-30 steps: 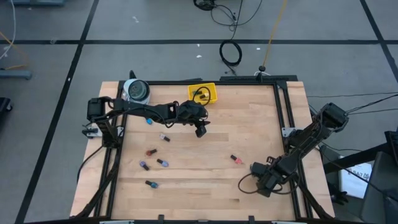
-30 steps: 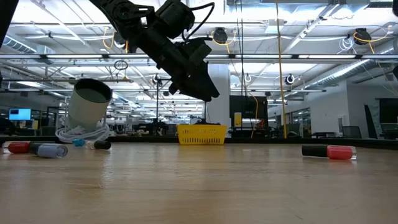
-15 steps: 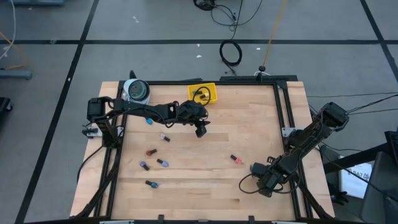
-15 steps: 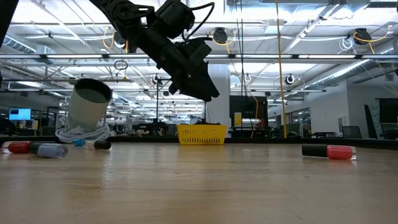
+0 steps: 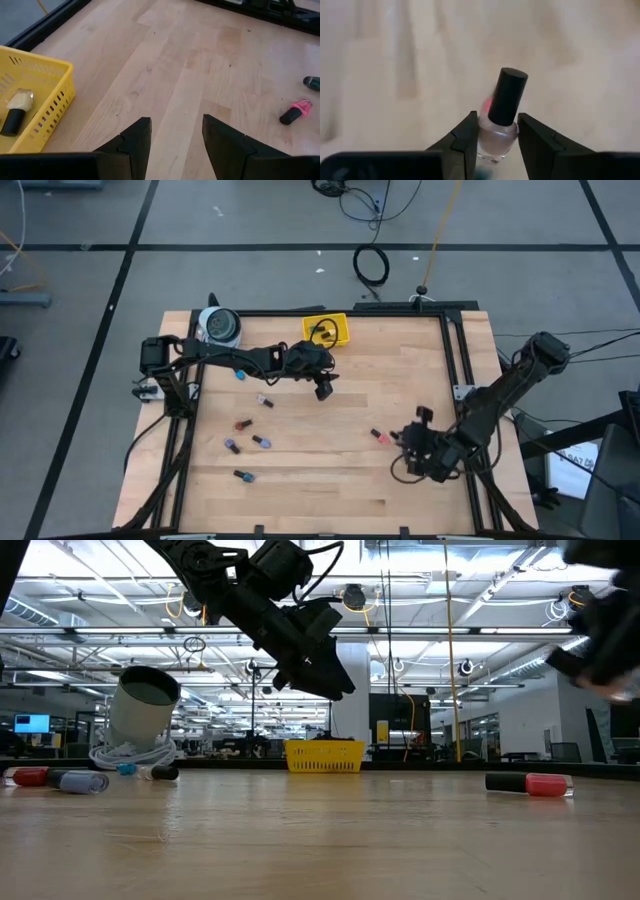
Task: Pick & Place Nail Polish
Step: Put the light pink nail polish bottle into the yellow bin
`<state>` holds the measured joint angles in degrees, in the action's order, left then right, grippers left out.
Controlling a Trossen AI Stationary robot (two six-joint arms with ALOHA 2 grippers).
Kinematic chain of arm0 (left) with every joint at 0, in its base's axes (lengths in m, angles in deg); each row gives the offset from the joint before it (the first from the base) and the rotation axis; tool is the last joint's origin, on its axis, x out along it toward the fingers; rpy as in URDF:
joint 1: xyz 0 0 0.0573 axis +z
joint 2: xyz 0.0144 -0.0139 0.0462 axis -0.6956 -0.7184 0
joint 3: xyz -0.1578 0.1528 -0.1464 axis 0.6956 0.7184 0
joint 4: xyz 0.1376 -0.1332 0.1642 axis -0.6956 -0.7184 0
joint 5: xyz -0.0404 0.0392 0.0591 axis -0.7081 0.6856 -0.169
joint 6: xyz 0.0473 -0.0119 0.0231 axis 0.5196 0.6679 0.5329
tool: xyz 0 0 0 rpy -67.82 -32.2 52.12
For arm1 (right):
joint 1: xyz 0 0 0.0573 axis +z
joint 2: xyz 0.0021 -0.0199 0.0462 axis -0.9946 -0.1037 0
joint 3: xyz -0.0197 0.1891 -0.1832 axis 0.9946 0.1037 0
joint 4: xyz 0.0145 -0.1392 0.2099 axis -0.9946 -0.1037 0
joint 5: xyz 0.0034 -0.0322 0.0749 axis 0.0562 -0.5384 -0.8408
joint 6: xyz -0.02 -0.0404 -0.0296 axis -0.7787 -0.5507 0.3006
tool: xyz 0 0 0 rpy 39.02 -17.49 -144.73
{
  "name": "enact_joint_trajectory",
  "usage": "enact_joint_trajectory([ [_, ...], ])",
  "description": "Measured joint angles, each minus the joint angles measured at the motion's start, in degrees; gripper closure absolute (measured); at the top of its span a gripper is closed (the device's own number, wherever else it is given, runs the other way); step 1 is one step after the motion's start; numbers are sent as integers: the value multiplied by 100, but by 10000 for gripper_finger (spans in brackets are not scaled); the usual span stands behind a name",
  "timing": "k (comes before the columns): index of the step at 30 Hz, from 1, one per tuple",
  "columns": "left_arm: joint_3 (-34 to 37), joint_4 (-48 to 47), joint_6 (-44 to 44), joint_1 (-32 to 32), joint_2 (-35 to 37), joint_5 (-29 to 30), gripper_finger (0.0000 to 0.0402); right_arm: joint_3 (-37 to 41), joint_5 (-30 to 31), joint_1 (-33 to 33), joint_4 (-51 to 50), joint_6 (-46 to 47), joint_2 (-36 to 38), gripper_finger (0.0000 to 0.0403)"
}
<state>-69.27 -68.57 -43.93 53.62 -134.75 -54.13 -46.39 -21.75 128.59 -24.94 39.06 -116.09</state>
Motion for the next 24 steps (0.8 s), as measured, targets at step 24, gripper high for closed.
enact_joint_trajectory([
  [24,-2,1370,-1571,-142,0,-894,229,-7,1167,-2671,1340,-4418,-226,298],
])
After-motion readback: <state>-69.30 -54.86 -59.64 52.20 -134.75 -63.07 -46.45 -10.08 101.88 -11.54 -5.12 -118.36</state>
